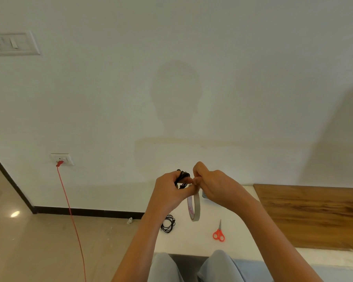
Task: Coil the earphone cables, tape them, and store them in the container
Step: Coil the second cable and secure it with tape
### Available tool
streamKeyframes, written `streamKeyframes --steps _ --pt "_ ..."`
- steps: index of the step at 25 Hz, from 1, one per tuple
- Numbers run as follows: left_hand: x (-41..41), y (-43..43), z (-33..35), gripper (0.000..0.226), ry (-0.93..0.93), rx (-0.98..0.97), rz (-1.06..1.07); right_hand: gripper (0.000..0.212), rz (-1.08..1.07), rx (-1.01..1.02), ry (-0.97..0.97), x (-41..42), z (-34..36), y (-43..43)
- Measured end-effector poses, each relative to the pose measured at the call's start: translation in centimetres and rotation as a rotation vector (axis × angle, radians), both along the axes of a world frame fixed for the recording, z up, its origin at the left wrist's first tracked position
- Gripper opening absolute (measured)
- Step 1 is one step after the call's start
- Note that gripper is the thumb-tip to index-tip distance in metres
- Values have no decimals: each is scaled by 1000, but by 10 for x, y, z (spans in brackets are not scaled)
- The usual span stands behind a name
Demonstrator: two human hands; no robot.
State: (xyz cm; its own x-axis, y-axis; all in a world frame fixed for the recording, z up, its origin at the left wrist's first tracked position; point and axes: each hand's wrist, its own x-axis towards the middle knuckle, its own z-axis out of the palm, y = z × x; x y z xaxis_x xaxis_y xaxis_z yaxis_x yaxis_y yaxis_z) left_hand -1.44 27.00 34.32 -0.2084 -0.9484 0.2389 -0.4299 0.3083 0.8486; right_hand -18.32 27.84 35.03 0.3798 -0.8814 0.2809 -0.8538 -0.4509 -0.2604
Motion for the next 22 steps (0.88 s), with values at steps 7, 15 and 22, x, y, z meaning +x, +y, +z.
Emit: streamKeyframes --steps 7,15,22 --pt "-4 -2 -3 14 11 -62 67 22 4 25 -110 3 -4 -1" --pt "-9 -11 -10 4 198 -5 132 78 68 405 -624 1 -24 6" --pt "-15 -20 -27 10 186 -56 223 95 8 431 -733 -2 -46 -6"
